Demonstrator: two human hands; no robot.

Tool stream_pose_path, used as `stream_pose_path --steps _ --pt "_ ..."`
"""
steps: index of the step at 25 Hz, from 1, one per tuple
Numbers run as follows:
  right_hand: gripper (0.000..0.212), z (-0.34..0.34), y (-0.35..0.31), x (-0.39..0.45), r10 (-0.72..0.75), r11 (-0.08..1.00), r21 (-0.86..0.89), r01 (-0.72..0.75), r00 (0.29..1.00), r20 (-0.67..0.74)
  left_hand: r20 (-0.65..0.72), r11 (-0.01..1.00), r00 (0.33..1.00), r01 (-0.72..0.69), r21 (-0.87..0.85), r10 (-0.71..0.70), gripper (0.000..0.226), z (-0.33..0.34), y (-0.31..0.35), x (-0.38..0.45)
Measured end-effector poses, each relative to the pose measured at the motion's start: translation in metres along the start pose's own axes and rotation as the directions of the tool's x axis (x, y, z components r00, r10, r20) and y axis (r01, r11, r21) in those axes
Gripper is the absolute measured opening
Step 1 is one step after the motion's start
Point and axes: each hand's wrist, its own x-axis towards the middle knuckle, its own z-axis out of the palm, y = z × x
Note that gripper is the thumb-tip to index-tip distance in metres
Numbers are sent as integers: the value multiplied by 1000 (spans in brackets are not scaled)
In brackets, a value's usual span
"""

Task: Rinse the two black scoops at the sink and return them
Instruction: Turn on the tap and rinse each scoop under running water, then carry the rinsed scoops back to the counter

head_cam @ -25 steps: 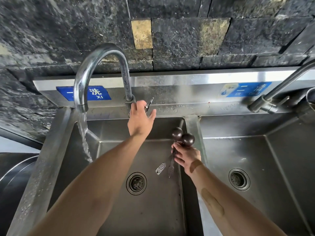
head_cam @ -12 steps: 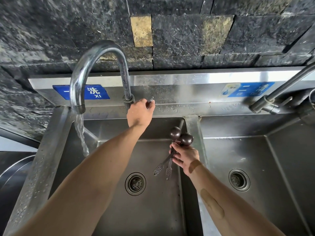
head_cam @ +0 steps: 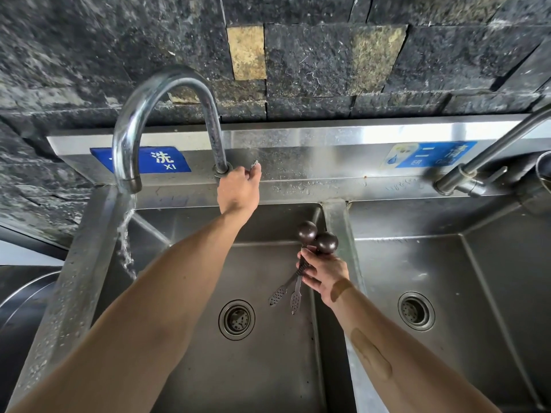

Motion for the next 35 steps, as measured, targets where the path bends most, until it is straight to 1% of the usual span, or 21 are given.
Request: stream_pose_path --steps 2,7,11,14,16,17,18,19,20,21,22,23,24,25,27,30,31,34,35 --pt "18 -3 0 -1 -1 1000 -1 1 1000 -5 -4 999 999 32 9 -32 58 -1 2 1" --pt "20 -9 -2 -7 1 1000 15 -1 1000 0 39 996 998 38 79 -41 61 -1 5 -1" --pt "16 -12 -6 -19 -12 1000 20 12 1000 14 95 992 988 119 47 -123 63 -3 14 -18" --pt "15 -15 -7 -32 -19 999 31 17 999 44 109 987 982 160 -13 -157 56 -13 21 -40" --pt "17 -17 -7 -42 -17 999 41 15 998 54 152 993 983 110 -33 -104 47 -19 19 -62" --pt "18 -17 -8 -48 -20 999 42 17 998 54 221 998 974 57 -5 -55 44 -21 17 -75" --pt "19 -17 -8 -54 -24 999 38 22 998 53 320 1000 947 12 12 -15 44 -23 15 -89" --pt "18 -17 -9 -60 -30 999 33 29 998 50 434 1000 901 -3 -12 8 42 -25 11 -104" --pt "17 -17 -9 -66 -35 999 26 34 998 46 559 997 829 33 -71 12 39 -27 7 -119" --pt "15 -16 -9 -72 -38 999 20 37 999 39 680 986 734 112 -126 3 34 -31 2 -135" --pt "12 -16 -7 -78 -40 999 17 40 999 29 772 968 636 198 -155 -7 31 -36 -1 -150" --pt "10 -15 -5 -83 -40 999 15 40 999 14 827 950 563 264 -168 -10 30 -39 -5 -162" --pt "11 -15 -3 -88 -41 999 14 41 999 -6 850 934 526 307 -184 -6 29 -40 -8 -173" --pt "13 -16 0 -94 -47 999 13 48 998 -29 859 916 512 338 -215 13 28 -43 -10 -182" --pt "16 -17 8 -106 -63 998 -5 63 996 -70 860 907 506 329 -262 65 25 -54 -12 -197" --pt "17 -18 23 -129 -70 998 -6 70 994 -89 882 919 467 314 -239 70 19 -79 -12 -216" --pt "17 -18 28 -136 -67 998 0 67 994 -89 889 931 452 289 -223 73 18 -87 -12 -221" --pt "17 -22 44 -162 -81 995 50 89 986 -145 873 974 478 134 -181 97 29 -103 -16 -237" --pt "17 -25 50 -171 -87 990 91 105 979 -184 874 973 475 134 -190 105 27 -108 -19 -242"
